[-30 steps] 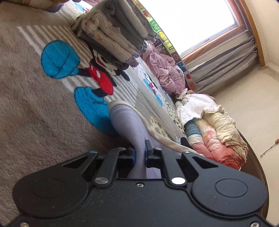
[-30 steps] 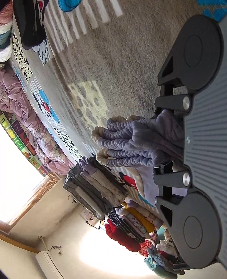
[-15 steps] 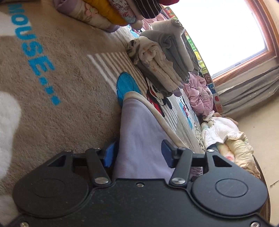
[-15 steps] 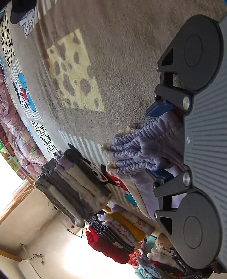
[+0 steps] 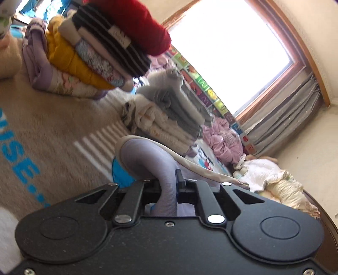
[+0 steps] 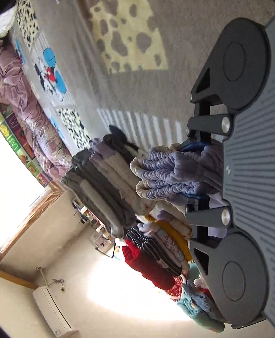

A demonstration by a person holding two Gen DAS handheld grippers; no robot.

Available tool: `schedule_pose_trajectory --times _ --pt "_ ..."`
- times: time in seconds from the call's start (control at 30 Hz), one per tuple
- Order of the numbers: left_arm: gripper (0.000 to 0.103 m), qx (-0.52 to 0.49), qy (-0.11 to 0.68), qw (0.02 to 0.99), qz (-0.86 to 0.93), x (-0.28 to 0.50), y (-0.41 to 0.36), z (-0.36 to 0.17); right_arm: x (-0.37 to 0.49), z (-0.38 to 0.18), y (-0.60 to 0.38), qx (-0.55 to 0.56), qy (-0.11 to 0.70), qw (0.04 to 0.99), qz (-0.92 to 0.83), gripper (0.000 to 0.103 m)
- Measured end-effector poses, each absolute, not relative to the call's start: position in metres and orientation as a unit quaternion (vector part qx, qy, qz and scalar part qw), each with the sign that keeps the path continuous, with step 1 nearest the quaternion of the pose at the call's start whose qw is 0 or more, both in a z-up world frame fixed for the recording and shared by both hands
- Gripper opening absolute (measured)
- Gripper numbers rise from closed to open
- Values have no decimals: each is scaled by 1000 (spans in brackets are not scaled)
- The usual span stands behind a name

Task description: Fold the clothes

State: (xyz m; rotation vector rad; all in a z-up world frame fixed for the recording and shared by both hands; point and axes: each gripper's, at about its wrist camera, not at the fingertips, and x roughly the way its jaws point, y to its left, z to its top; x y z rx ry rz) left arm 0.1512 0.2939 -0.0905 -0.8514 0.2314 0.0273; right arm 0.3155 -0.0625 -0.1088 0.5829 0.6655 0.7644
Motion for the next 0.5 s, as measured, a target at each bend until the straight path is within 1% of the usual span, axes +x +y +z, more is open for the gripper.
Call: schedule_pose_trajectory --times 0.07,0.1,0.13,0.17,0.2,0.23,0.27,0.3,0.33,0.4,0.5 --pt "6 -421 89 902 27 147 316 -82 326 -87 -41 283 294 827 386 38" --pt "7 -430 90 897 40 148 328 -83 332 -79 -30 290 287 822 398 38" --pt "17 -441 95 891 56 151 340 -86 340 -81 -16 280 297 825 390 38" --pt "36 -456 111 880 78 155 351 -95 348 -88 -1 263 313 832 374 40" --pt "89 -471 132 866 104 161 361 -107 356 -95 14 247 330 838 358 58" --pt "95 -480 155 852 142 164 367 -122 364 -102 30 230 346 843 341 73" --pt "94 -482 185 839 172 165 369 -135 372 -109 45 213 362 848 324 88" --pt "85 -472 200 840 178 165 368 -139 380 -116 60 196 377 851 307 78" --pt "86 -457 205 848 176 163 365 -138 381 -127 67 189 396 847 299 74" --pt "86 -450 212 852 162 163 361 -137 374 -152 71 184 429 834 294 73" --pt "86 -449 218 853 152 161 358 -141 354 -168 64 178 409 841 307 73"
